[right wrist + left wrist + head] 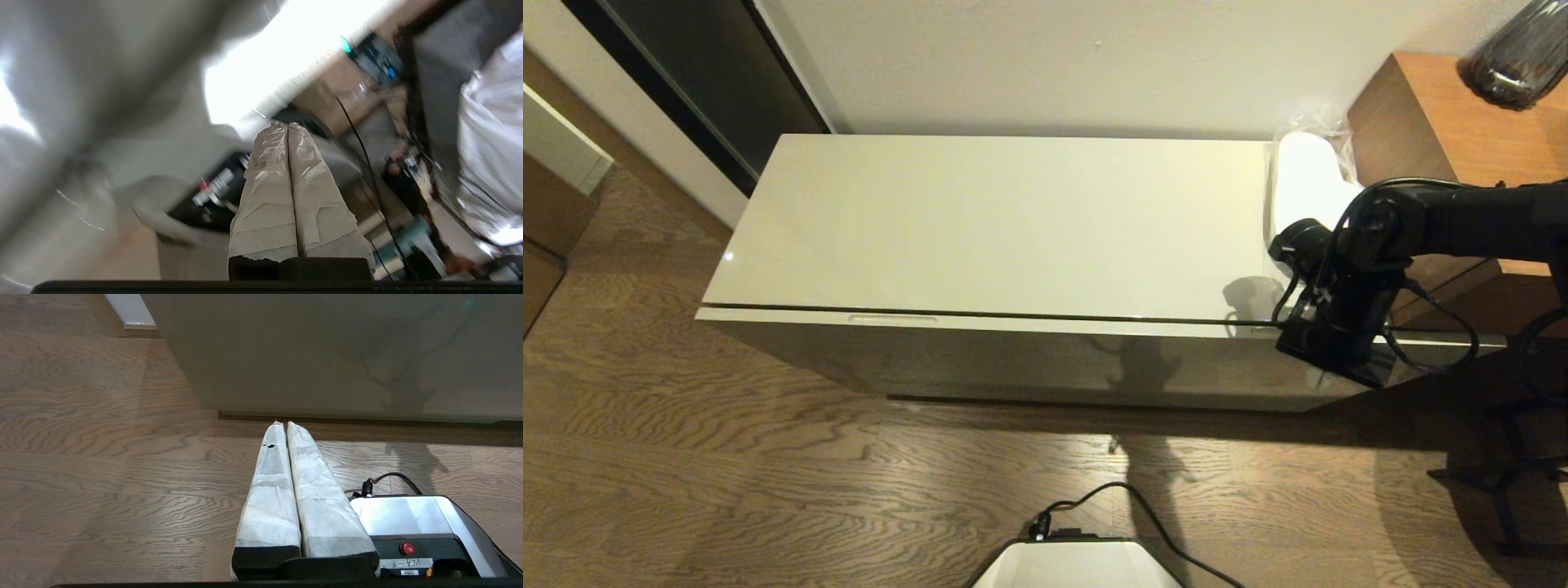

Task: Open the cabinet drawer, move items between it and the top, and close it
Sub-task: Close the drawer

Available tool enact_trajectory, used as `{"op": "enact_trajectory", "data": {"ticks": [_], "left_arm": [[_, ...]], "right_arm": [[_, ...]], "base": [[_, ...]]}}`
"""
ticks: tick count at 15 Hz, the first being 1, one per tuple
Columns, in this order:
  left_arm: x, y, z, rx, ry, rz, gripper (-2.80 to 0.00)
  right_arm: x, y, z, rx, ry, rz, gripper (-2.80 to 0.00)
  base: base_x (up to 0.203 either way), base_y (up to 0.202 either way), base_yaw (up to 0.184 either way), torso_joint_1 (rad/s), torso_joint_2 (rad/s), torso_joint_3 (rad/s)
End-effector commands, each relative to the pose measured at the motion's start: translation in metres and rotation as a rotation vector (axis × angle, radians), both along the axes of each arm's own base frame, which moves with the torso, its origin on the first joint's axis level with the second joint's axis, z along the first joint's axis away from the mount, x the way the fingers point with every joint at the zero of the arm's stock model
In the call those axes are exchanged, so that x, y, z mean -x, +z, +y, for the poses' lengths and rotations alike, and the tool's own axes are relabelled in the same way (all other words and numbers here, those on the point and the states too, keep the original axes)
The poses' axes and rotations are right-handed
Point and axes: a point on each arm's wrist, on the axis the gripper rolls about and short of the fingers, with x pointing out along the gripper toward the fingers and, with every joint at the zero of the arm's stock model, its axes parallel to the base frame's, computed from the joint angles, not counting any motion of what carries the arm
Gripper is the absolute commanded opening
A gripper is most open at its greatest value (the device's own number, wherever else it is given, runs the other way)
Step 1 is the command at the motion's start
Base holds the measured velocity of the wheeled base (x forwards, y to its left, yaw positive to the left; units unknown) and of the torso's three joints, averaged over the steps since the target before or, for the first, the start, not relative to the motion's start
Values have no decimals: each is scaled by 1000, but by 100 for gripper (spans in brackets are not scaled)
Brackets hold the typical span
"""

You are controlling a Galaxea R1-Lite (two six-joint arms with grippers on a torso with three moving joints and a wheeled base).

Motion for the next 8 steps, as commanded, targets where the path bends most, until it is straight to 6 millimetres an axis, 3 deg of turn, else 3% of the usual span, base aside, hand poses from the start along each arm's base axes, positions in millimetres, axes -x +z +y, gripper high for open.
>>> {"op": "enact_trajectory", "data": {"ticks": [1, 4, 8], "left_arm": [[0, 0, 0, 1, 0, 2, -280], [0, 0, 0, 1, 1, 2, -280], [0, 0, 0, 1, 1, 2, -280]], "right_arm": [[26, 18, 9, -44, 40, -3, -280], [63, 38, 21, -123, 117, 4, -280], [127, 44, 33, -147, 228, 20, -280]], "base": [[0, 0, 0, 0, 0, 0], [0, 0, 0, 0, 0, 0], [0, 0, 0, 0, 0, 0]]}}
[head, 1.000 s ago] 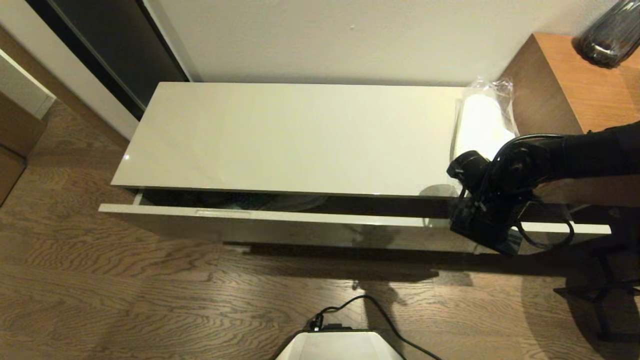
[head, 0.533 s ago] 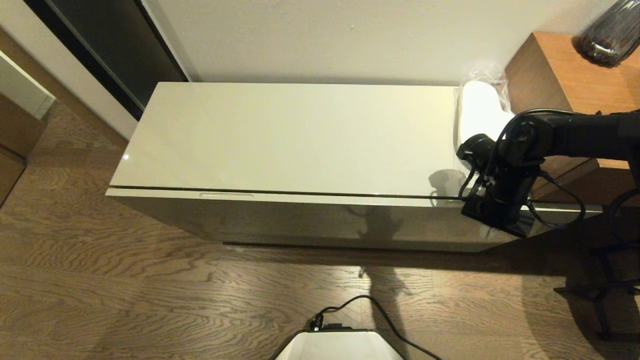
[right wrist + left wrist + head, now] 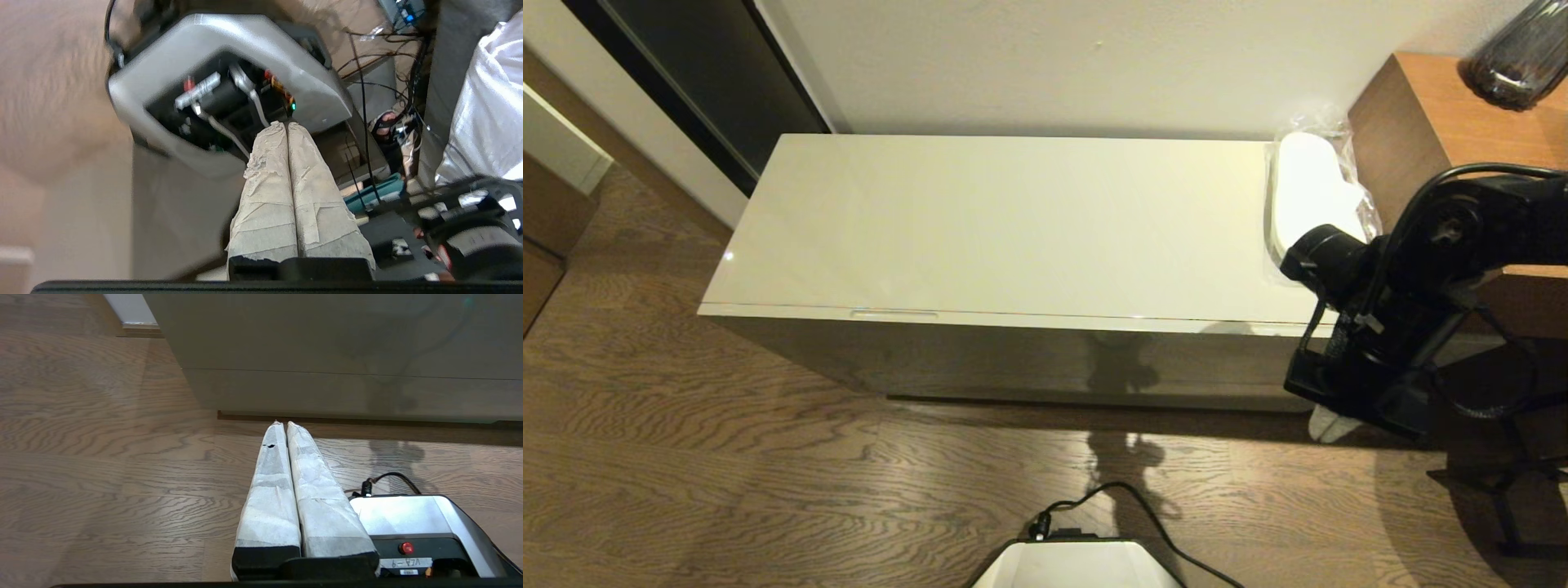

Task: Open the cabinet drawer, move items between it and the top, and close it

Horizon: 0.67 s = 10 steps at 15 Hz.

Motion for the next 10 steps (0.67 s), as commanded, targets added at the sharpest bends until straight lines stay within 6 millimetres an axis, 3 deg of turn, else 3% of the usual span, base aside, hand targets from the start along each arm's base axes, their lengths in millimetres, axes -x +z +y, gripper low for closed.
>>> {"op": "enact_trajectory", "data": {"ticks": [1, 7, 10], "left_arm": [[0, 0, 0, 0, -2, 1, -280], [0, 0, 0, 0, 0, 1, -280], [0, 0, 0, 0, -1, 1, -280]], "right_arm": [[55, 28, 0, -32, 64, -90, -280], [132, 76, -35, 69, 79, -260, -280], [158, 88, -70, 94, -91, -220, -280]], "base": [[0, 0, 0, 0, 0, 0], [0, 0, 0, 0, 0, 0], [0, 0, 0, 0, 0, 0]]}}
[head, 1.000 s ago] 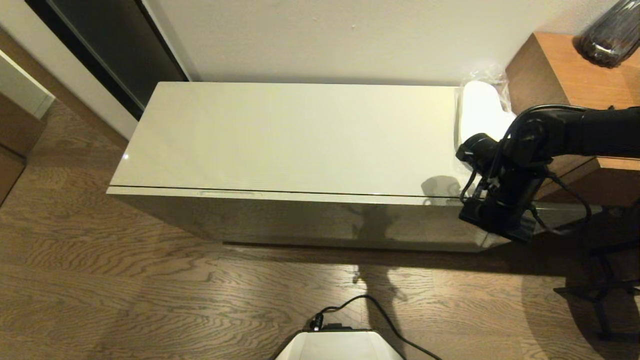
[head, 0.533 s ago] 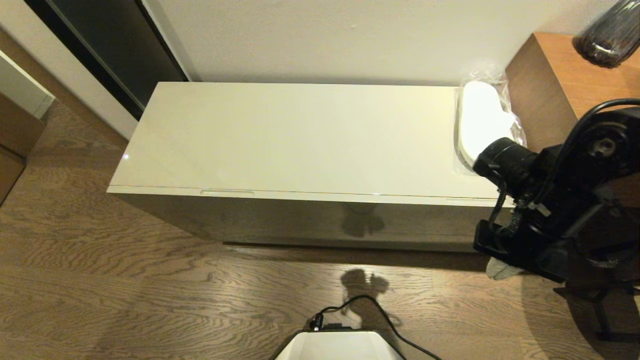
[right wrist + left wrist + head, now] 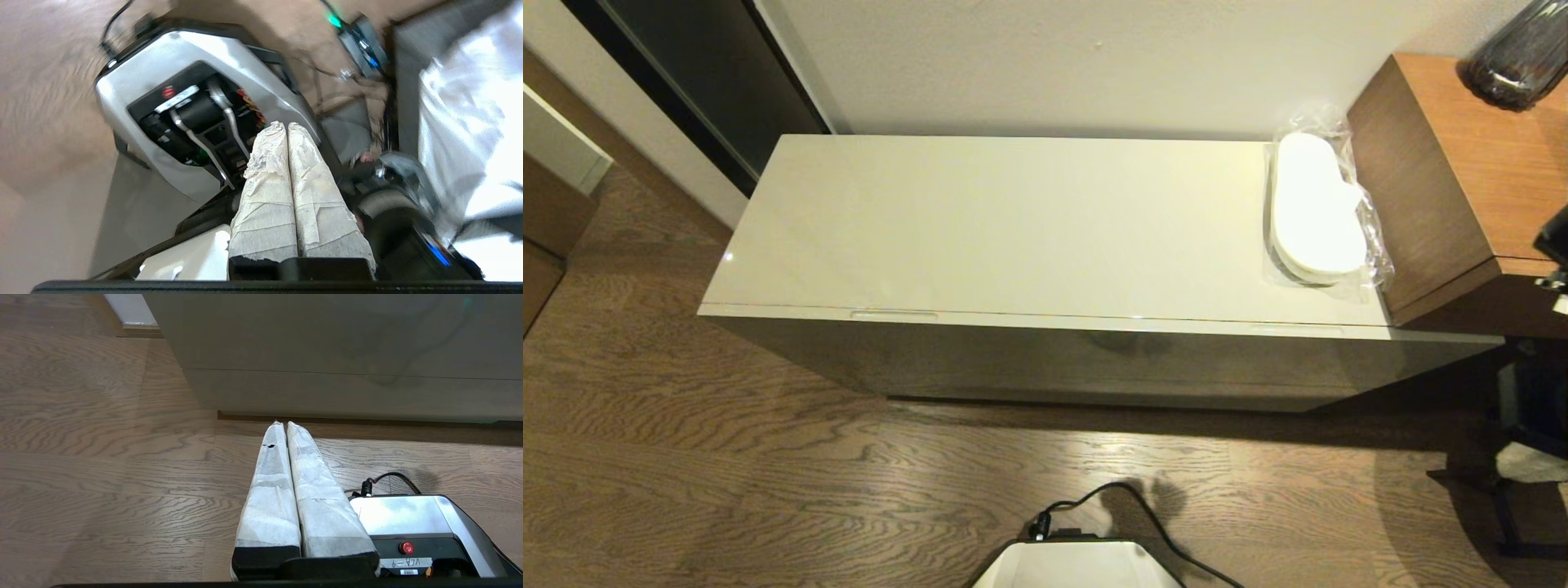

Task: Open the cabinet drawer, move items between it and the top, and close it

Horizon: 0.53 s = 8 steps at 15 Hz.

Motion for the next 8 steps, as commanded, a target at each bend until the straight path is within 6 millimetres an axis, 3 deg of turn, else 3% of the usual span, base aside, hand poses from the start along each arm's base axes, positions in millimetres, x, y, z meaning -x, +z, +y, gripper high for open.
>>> {"op": "enact_trajectory", "data": {"ticks": [1, 5, 8], "left_arm": [[0, 0, 0, 0, 0, 1, -280], [0, 0, 0, 0, 1, 1, -280], [0, 0, 0, 0, 0, 1, -280]], "right_arm": [[41, 18, -28, -23, -127, -69, -280], [123, 16, -45, -42, -113, -106, -280], [164, -12, -52, -4, -144, -22, -280]], "base": [[0, 0, 0, 0, 0, 0], [0, 0, 0, 0, 0, 0], [0, 0, 0, 0, 0, 0]]}}
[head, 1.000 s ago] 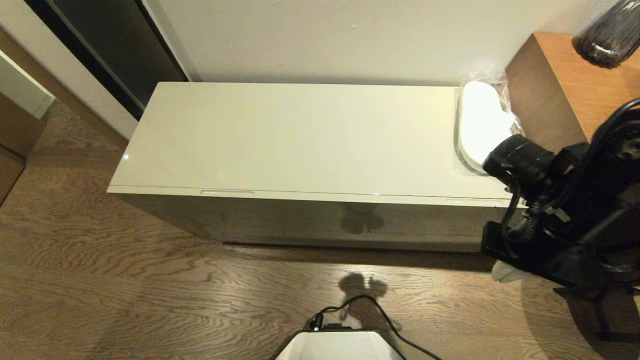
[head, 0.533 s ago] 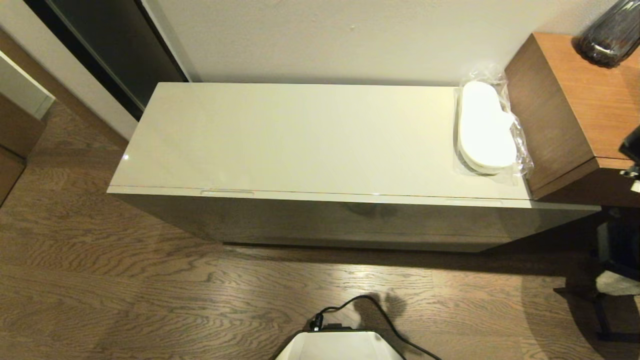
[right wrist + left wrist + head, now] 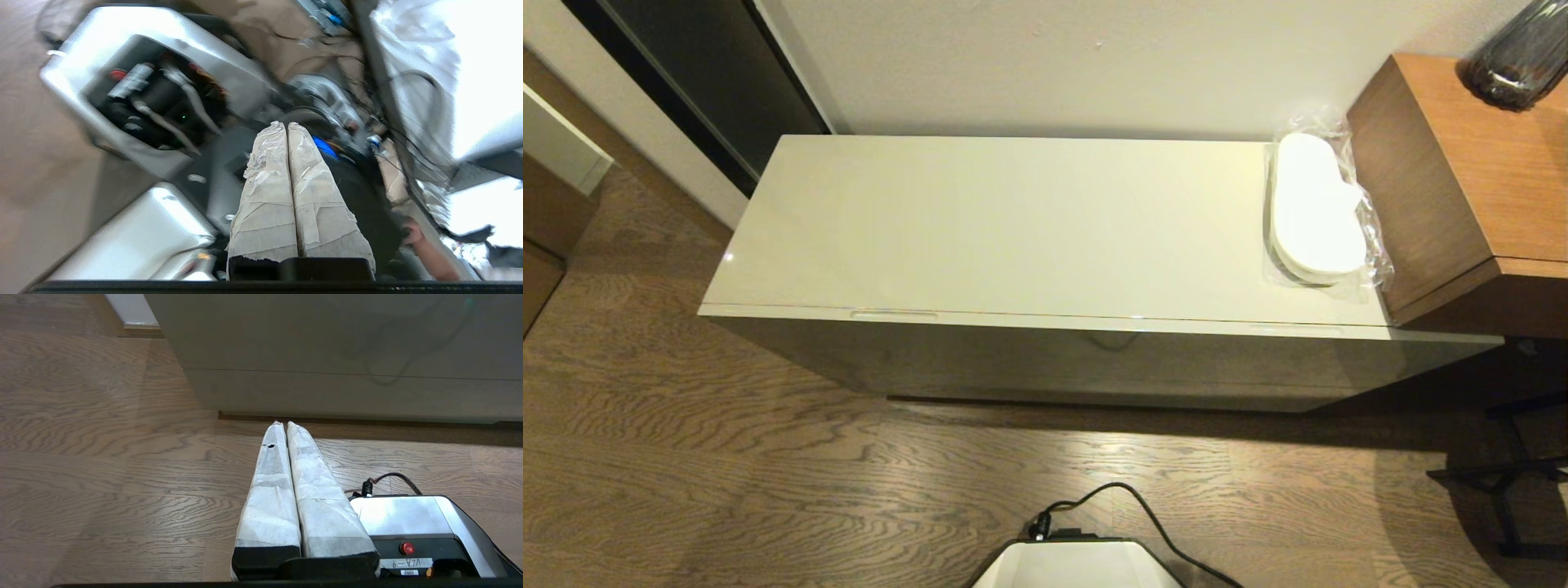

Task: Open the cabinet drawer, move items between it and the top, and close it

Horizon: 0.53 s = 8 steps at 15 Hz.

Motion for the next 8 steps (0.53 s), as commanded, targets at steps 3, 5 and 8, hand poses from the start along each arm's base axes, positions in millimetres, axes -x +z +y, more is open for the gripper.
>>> {"op": "enact_trajectory", "data": {"ticks": [3, 5, 8], "left_arm": [[0, 0, 0, 0, 1, 1, -280], [0, 0, 0, 0, 1, 1, -280], [0, 0, 0, 0, 1, 1, -280]], "right_arm": [[80, -33, 1, 225, 220, -115, -280], [99, -44, 5, 343, 310, -199, -280], [117, -65, -1, 485, 481, -403, -280]], "base": [[0, 0, 0, 0, 0, 0], [0, 0, 0, 0, 0, 0], [0, 0, 0, 0, 0, 0]]}}
